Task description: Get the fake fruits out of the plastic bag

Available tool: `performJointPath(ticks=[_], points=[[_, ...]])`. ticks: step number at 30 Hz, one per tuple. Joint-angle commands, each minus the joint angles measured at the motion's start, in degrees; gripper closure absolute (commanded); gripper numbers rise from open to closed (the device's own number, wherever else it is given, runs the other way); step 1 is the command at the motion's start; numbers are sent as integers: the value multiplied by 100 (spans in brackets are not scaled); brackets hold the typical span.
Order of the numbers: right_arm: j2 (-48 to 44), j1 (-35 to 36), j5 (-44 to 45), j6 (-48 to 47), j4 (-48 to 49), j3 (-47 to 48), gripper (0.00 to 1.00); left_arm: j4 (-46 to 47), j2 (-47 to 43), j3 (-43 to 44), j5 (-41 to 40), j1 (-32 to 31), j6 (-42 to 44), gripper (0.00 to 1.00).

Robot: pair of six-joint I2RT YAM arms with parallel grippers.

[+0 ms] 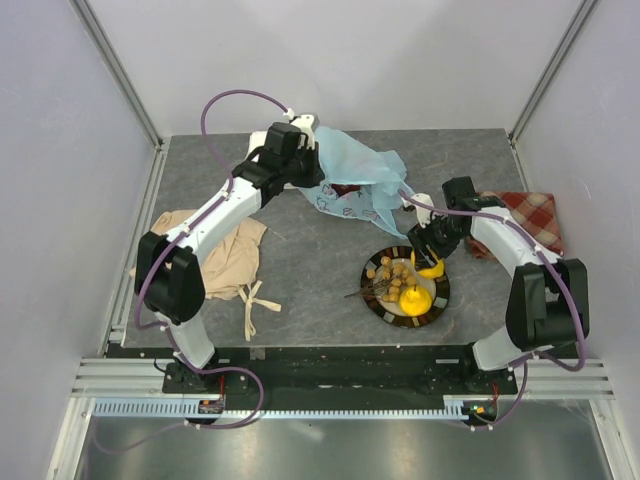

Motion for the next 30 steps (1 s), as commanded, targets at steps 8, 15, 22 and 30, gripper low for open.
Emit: performJointPath(ticks=[8, 15, 22, 30], points=[[775, 20, -469, 59, 927, 204, 52, 125, -266, -125, -58, 17, 370, 96], [1013, 46, -839, -82, 488, 477, 35, 125, -240, -143, 74, 17, 379, 95], [725, -15, -708, 32, 101, 1082, 2, 99, -266, -20, 645, 8, 274, 98], [802, 256, -1006, -65, -84, 2603, 3, 98, -240, 261, 1015, 8, 11, 98]])
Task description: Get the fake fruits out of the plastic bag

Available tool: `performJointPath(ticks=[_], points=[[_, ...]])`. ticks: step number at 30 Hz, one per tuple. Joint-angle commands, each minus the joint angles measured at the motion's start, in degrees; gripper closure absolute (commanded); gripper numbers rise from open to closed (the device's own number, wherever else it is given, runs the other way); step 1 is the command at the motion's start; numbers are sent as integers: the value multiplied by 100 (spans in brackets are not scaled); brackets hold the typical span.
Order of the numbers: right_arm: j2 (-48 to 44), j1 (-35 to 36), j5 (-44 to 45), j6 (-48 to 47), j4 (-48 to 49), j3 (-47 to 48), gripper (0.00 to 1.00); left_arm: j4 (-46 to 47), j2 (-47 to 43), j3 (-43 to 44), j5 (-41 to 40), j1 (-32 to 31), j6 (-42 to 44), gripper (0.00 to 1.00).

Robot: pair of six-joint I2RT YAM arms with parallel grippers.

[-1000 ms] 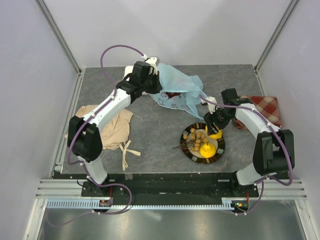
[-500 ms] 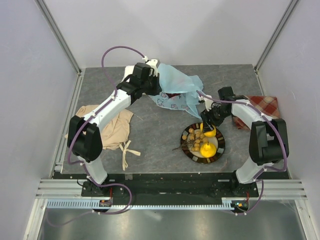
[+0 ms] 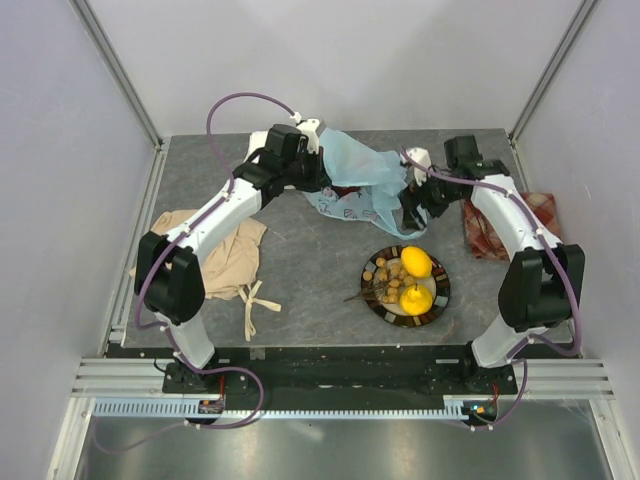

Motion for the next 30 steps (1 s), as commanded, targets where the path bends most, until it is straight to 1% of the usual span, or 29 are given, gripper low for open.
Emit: performJointPath(ticks=[1, 3, 5, 6, 9, 10, 12, 15, 17, 20, 22, 24, 26, 28, 30], points=[[181, 325, -341, -89, 150, 820, 8, 103, -194, 392, 217, 14, -178, 98], [558, 631, -368, -36, 361, 1057, 15, 103, -167, 533, 182, 14, -196, 98], [858, 869, -438, 69, 695, 1372, 19, 103, -132, 691, 182, 14, -161, 98], [1173, 923, -473, 122, 800, 1479, 23, 111, -115, 726, 182, 6, -134, 98], [1797, 1029, -456, 376, 1196, 1954, 27, 94, -62, 850, 138, 14, 24, 98], [1913, 1020, -386, 682, 1580, 2033, 28, 94, -53, 850, 120, 14, 68, 98], [2194, 1011, -80, 991, 2012, 2156, 29, 50, -62, 850, 94, 6, 191, 98], [2502, 924, 10, 1782, 3013, 2350, 29, 15, -105, 753, 67, 14, 279, 98], [2635, 888, 36, 2246, 3314, 2517, 29, 6, -106, 657, 59, 14, 314, 98], [2907, 879, 195, 2556, 3596, 2771, 25, 6, -106, 542, 58, 6, 314, 98], [3109, 906, 212, 2732, 3631, 2895, 18, -3, -114, 507, 76, 14, 332, 98], [3241, 976, 186, 2681, 3693, 2878, 12, 6, -106, 463, 67, 14, 340, 98], [3416, 1072, 107, 2662, 3684, 2877, 8, 6, -79, 445, -2, 6, 349, 98], [3523, 1143, 133, 2662, 3667, 2851, 6, 6, -62, 445, -38, 14, 358, 98], [3637, 1239, 352, 2610, 3675, 2816, 3, 15, -53, 437, -56, 6, 376, 99]])
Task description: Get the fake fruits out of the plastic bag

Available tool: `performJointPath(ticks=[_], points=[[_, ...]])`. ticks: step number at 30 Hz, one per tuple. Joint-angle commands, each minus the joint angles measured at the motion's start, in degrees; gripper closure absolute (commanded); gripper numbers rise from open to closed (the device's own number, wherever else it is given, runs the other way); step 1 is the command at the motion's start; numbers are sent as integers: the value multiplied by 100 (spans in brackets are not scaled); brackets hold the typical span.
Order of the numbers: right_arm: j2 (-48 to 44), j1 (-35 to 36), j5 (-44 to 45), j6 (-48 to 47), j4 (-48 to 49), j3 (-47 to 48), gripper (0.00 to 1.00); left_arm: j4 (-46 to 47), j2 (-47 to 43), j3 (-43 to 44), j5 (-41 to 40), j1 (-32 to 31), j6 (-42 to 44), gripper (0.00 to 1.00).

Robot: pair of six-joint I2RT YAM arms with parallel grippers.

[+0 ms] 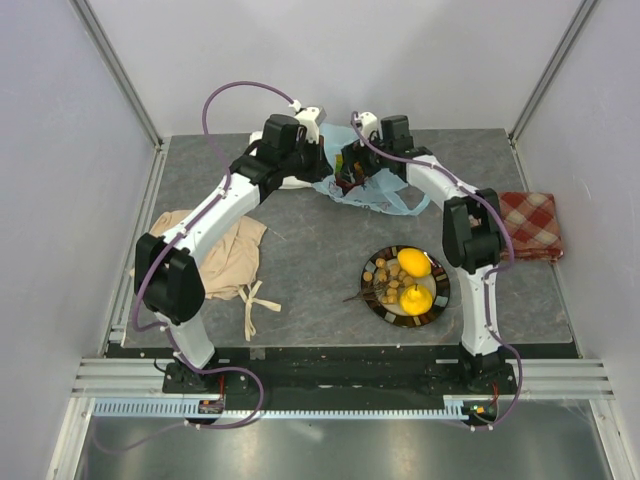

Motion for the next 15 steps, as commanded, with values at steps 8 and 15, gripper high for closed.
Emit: performJointPath(ticks=[8, 15], points=[[454, 305, 557, -110, 43, 9, 2, 52, -79, -112, -207, 14, 319, 98], [488, 305, 461, -234, -98, 18, 9, 61, -53, -104, -295, 14, 345, 99]])
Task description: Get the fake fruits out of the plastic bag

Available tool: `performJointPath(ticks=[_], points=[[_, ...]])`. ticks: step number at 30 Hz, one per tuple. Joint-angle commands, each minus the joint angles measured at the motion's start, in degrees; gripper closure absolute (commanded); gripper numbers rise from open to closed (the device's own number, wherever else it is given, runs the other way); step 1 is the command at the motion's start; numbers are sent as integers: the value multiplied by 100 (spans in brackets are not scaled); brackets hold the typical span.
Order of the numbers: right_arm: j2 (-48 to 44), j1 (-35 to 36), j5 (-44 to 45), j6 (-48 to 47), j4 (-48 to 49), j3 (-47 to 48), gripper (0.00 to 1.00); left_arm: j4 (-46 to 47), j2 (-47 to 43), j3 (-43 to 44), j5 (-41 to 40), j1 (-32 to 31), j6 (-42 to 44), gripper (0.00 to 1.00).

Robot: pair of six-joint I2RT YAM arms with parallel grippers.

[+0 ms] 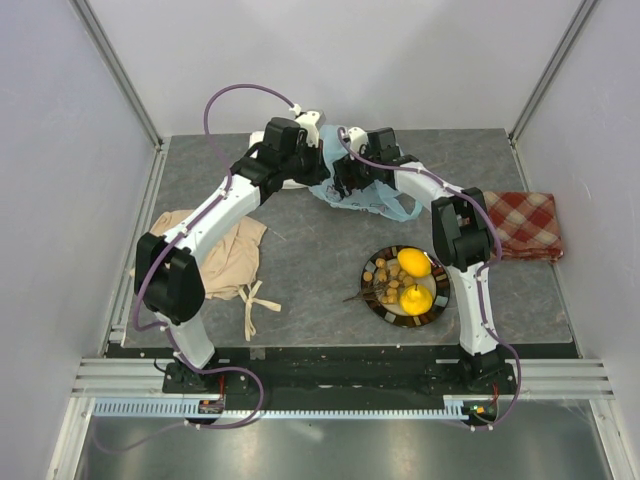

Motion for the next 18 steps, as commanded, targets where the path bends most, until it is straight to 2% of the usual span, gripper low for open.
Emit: performJointPath(ticks=[1, 6, 10, 14, 18], points=[[16, -14, 7, -35, -17, 77, 15, 111, -38, 32, -151, 23, 243, 98], [-211, -14, 25, 89, 114, -53, 30, 111, -29, -3, -177, 23, 252, 98], [-658, -58, -282, 229, 281, -274, 47, 137, -2, -3, -186, 23, 217, 98], [-1221, -155, -371, 440, 395, -554, 52, 155, 42, 23, -239, 23, 234, 99], [-2090, -339, -537, 677, 563, -915, 52, 164, 68, 32, -405, 32, 208, 98]])
